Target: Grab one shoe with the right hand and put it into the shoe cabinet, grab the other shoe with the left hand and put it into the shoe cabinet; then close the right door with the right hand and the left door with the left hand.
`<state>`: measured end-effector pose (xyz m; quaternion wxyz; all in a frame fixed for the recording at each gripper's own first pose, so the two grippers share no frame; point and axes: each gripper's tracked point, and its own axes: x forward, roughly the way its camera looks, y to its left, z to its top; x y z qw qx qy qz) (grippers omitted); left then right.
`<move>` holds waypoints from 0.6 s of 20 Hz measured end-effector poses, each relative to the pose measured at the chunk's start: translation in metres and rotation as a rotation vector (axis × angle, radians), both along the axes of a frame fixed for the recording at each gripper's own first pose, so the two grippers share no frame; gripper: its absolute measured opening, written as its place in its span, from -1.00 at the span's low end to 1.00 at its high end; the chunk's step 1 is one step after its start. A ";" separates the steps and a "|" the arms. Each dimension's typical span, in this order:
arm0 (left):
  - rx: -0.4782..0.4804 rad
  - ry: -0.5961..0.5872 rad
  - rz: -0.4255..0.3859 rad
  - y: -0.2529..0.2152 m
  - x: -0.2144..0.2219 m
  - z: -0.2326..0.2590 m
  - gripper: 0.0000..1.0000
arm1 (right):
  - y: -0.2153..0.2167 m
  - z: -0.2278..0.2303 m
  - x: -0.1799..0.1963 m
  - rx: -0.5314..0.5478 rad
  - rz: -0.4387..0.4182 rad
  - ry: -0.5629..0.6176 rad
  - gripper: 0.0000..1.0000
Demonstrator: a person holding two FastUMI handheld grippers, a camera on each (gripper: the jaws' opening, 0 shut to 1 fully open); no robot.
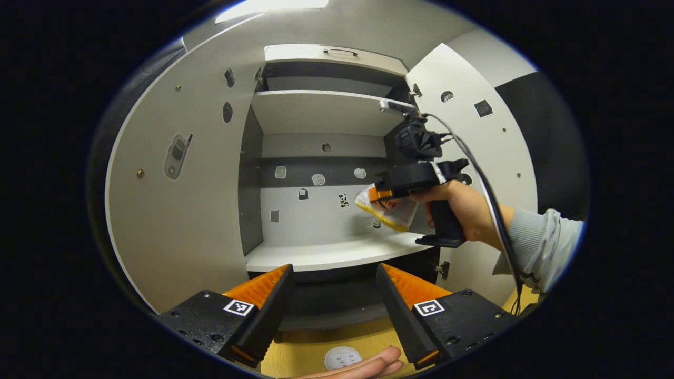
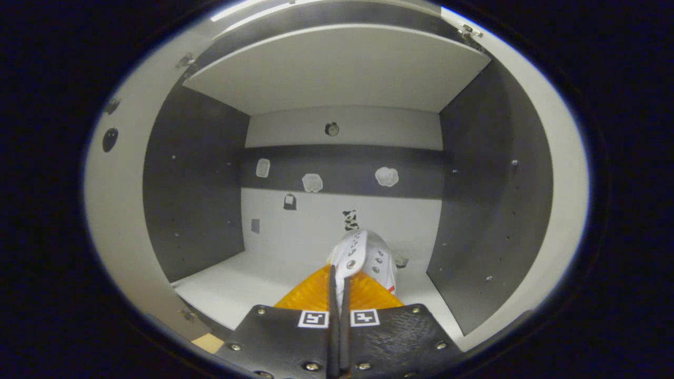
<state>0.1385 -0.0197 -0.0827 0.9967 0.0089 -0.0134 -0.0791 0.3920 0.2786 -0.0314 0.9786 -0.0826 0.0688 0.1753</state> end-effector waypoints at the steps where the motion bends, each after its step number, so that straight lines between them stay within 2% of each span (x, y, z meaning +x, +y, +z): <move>1: -0.003 0.002 -0.007 -0.003 0.003 0.000 0.89 | -0.001 -0.008 0.009 -0.014 -0.002 0.010 -0.98; 7: -0.015 0.019 -0.065 -0.012 0.006 -0.006 0.89 | -0.014 -0.033 0.045 -0.076 -0.038 0.053 -0.99; 12: -0.022 0.006 -0.058 -0.005 0.005 -0.002 0.89 | -0.027 -0.062 0.062 -0.108 -0.072 0.122 -0.98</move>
